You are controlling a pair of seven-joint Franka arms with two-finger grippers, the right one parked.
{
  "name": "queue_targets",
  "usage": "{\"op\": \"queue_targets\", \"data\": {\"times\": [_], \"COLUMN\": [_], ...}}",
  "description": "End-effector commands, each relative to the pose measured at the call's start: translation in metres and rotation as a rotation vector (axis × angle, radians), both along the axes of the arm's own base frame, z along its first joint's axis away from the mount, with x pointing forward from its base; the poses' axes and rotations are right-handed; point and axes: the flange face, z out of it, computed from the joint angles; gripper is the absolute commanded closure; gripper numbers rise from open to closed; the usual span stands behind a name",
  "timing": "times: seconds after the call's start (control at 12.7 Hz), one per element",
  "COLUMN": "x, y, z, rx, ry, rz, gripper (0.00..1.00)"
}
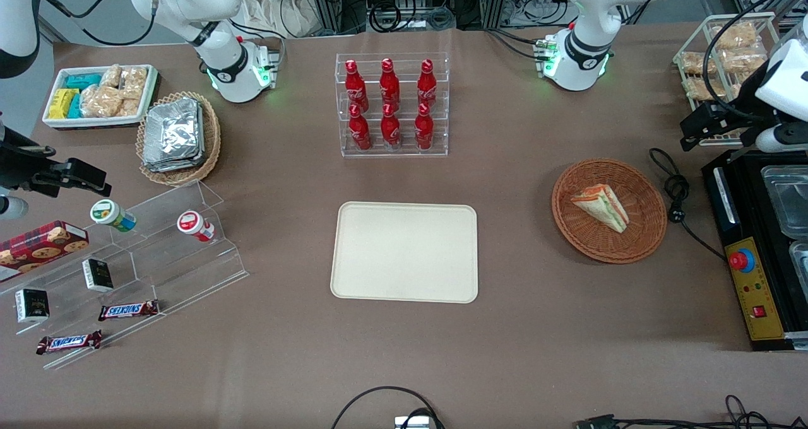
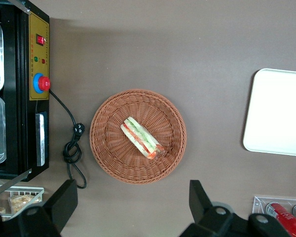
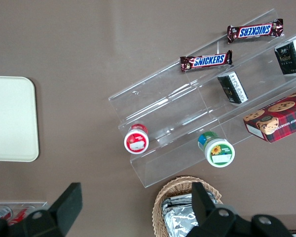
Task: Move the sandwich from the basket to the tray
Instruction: 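Move the left gripper over the sandwich in the wicker basket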
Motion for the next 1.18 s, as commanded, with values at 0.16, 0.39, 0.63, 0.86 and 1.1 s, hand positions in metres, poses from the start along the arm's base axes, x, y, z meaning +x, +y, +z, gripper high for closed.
{"op": "queue_targets", "data": {"times": [0.16, 0.39, 0.63, 0.86, 1.1], "x": [0.0, 0.008, 0.008, -0.007, -0.023], "y": [-0.002, -0.004, 0.003, 0.004, 0.005], "z": [0.008, -0.019, -0.073, -0.115, -0.154], "rx": [-0.009, 0.009, 0.011, 0.016, 0.017], "ry": [0.021, 0.077, 0.11, 0.083, 0.07], "rz": [-0.014, -0.009, 0.048, 0.155, 0.277], "gripper": [0.0, 0.0, 0.0, 0.0, 0.0]}}
